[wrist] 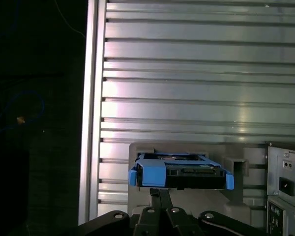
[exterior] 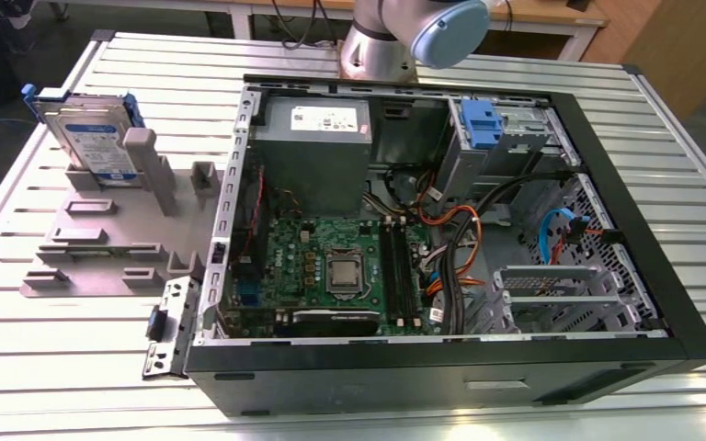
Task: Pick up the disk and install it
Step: 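Pick up the disk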
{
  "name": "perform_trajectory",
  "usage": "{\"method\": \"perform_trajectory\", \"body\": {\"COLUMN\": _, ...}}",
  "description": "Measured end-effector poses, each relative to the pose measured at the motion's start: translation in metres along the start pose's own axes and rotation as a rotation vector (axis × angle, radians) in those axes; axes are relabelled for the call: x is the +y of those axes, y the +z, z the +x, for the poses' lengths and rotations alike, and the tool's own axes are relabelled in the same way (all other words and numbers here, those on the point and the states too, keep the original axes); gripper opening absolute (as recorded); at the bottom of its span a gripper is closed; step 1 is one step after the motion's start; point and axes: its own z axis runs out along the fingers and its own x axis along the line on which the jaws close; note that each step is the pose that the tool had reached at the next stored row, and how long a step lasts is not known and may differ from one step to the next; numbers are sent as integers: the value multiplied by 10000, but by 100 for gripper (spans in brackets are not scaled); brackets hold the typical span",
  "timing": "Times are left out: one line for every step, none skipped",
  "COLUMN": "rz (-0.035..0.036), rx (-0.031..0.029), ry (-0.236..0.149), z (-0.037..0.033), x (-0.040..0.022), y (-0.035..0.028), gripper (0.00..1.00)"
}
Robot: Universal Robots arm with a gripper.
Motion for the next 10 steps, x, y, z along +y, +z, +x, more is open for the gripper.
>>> {"method": "perform_trajectory", "body": {"rz": 0, "rx": -2, "ry": 0, "z": 0, "x": 0, "y": 0, "gripper": 11}}
{"method": "perform_trajectory", "body": {"rz": 0, "rx": -3, "ry": 0, "z": 0, "x": 0, "y": 0, "gripper": 11}}
{"method": "perform_trajectory", "body": {"rz": 0, "rx": -4, "ry": -4, "z": 0, "x": 0, "y": 1, "gripper": 11}}
{"method": "perform_trajectory", "body": {"rz": 0, "rx": -3, "ry": -20, "z": 0, "x": 0, "y": 1, "gripper": 11}}
{"method": "perform_trajectory", "body": {"rz": 1, "rx": -1, "ry": -42, "z": 0, "x": 0, "y": 0, "gripper": 11}}
{"method": "perform_trajectory", "body": {"rz": 1, "rx": 0, "ry": -69, "z": 0, "x": 0, "y": 0, "gripper": 11}}
{"method": "perform_trajectory", "body": {"rz": 3, "rx": 3, "ry": -134, "z": 1, "x": 0, "y": 0, "gripper": 11}}
{"method": "perform_trajectory", "body": {"rz": 5, "rx": 6, "ry": -246, "z": 1, "x": 0, "y": 1, "gripper": 11}}
{"method": "perform_trajectory", "body": {"rz": 8, "rx": 11, "ry": -391, "z": 1, "x": 0, "y": 1, "gripper": 11}}
{"method": "perform_trajectory", "body": {"rz": 11, "rx": 18, "ry": -531, "z": 0, "x": 0, "y": 1, "gripper": 11}}
